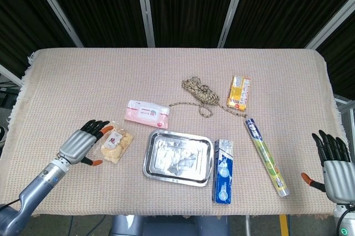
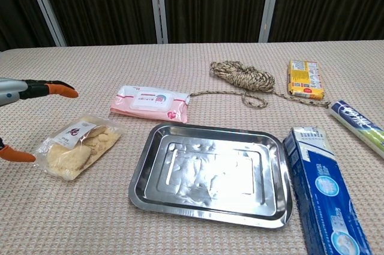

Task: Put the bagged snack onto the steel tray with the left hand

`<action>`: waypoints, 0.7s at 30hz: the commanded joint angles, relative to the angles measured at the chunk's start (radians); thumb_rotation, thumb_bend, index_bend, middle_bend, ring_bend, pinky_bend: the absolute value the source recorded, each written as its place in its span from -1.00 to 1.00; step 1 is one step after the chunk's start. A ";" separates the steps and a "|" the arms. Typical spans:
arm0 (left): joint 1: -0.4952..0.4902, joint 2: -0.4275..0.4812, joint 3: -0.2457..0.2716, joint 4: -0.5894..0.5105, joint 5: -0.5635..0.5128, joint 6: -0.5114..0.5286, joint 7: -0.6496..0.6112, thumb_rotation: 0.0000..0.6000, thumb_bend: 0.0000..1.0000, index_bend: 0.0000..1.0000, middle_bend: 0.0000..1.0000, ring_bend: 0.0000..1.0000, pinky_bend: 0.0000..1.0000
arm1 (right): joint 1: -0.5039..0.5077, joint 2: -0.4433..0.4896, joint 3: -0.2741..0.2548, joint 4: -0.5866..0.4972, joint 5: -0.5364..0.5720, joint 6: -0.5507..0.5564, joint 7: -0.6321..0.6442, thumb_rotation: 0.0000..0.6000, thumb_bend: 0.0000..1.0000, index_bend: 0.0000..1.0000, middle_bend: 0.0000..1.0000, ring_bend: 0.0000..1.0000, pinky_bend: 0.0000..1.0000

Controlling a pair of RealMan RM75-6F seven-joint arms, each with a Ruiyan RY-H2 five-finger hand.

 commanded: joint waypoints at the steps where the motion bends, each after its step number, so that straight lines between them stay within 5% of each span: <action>1: -0.028 -0.039 -0.006 0.033 -0.029 -0.035 0.030 0.78 -1.00 -0.84 -1.00 -1.00 -1.00 | -0.001 0.001 0.002 0.001 0.005 -0.001 0.002 1.00 -1.00 -1.00 -1.00 -1.00 -1.00; 16: -0.126 -0.163 -0.024 0.136 -0.167 -0.183 0.070 0.78 -0.99 -0.72 -1.00 -1.00 -0.97 | 0.003 -0.006 0.005 -0.004 0.015 -0.015 -0.003 1.00 -1.00 -1.00 -1.00 -1.00 -1.00; 21: -0.132 -0.214 -0.031 0.183 -0.186 -0.168 0.046 0.88 -0.72 -0.21 -0.66 -0.72 -0.39 | 0.003 -0.010 0.006 -0.007 0.025 -0.022 -0.008 1.00 -1.00 -1.00 -1.00 -1.00 -1.00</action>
